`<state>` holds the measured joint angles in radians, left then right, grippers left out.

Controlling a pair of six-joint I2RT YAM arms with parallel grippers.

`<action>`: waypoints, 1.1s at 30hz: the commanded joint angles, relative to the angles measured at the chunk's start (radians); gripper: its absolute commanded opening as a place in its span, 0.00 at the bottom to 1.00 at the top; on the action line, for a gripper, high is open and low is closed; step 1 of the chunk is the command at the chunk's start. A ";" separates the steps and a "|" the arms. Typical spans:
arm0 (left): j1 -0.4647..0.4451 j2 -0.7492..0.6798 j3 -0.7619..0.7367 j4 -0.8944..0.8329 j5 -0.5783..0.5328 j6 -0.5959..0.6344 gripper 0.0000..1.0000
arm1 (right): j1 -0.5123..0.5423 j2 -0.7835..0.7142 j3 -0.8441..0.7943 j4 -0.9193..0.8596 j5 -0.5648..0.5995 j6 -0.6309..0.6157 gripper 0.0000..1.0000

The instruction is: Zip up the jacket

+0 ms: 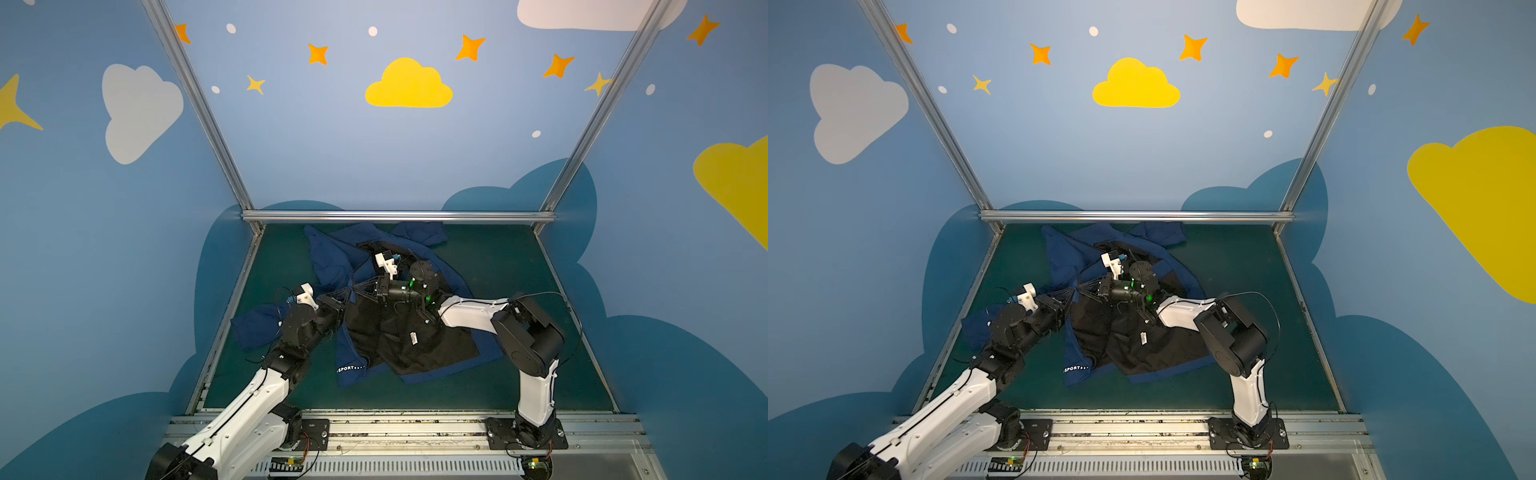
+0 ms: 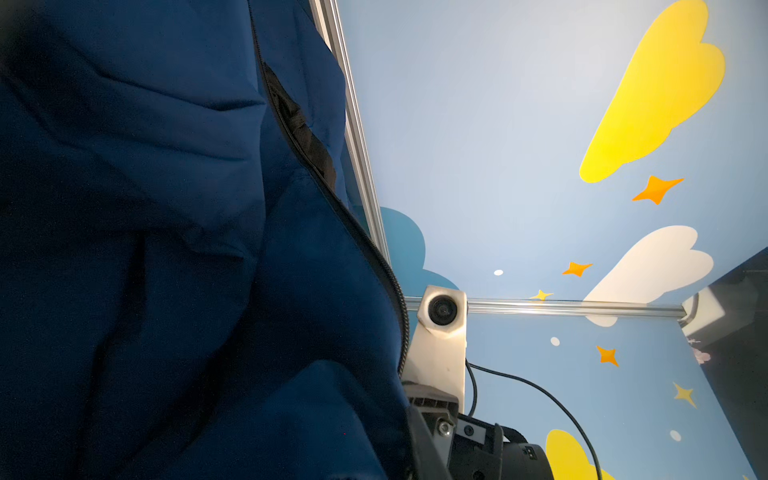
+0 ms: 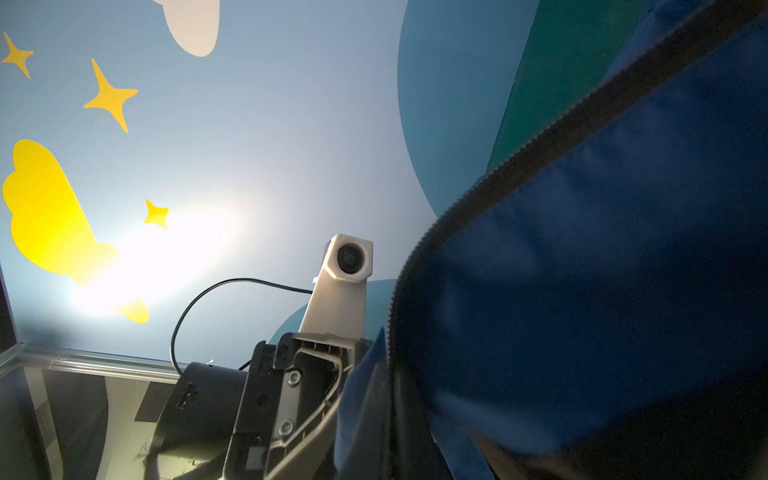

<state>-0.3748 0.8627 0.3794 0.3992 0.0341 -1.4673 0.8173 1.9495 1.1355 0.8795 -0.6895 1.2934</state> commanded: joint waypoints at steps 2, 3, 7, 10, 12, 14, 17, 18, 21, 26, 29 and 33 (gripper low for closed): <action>0.003 0.015 0.032 0.064 0.020 -0.004 0.24 | 0.009 0.004 0.015 -0.001 -0.005 -0.009 0.00; 0.003 0.015 0.033 0.064 0.021 -0.004 0.24 | 0.009 0.007 0.014 0.000 -0.006 -0.009 0.00; 0.001 0.015 0.038 0.054 0.021 0.001 0.27 | 0.008 0.007 0.019 -0.011 -0.007 -0.011 0.00; 0.001 0.016 0.035 0.052 0.025 0.000 0.30 | 0.009 0.006 0.028 -0.037 -0.013 -0.028 0.00; 0.003 0.015 0.035 0.051 0.026 0.000 0.33 | 0.011 -0.001 0.033 -0.068 -0.013 -0.047 0.00; 0.001 0.012 0.035 0.047 0.027 0.000 0.35 | 0.010 -0.010 0.036 -0.103 -0.006 -0.069 0.00; 0.002 0.013 0.036 0.039 0.033 0.004 0.37 | 0.010 -0.021 0.043 -0.131 -0.010 -0.090 0.00; 0.002 0.013 0.036 0.038 0.035 0.004 0.38 | 0.011 -0.022 0.052 -0.143 -0.015 -0.096 0.00; 0.002 0.019 0.035 0.037 0.048 0.004 0.38 | 0.010 -0.024 0.075 -0.181 -0.027 -0.119 0.00; 0.002 0.016 0.032 0.026 0.054 0.005 0.39 | 0.011 -0.034 0.082 -0.180 -0.028 -0.122 0.00; 0.002 0.018 0.035 0.023 0.055 0.004 0.36 | 0.010 -0.034 0.091 -0.185 -0.032 -0.127 0.00; 0.001 0.025 0.041 0.019 0.061 0.008 0.22 | 0.011 -0.036 0.098 -0.231 -0.036 -0.138 0.00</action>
<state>-0.3733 0.8864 0.3798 0.4046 0.0784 -1.4677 0.8219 1.9491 1.2037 0.6807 -0.7055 1.1809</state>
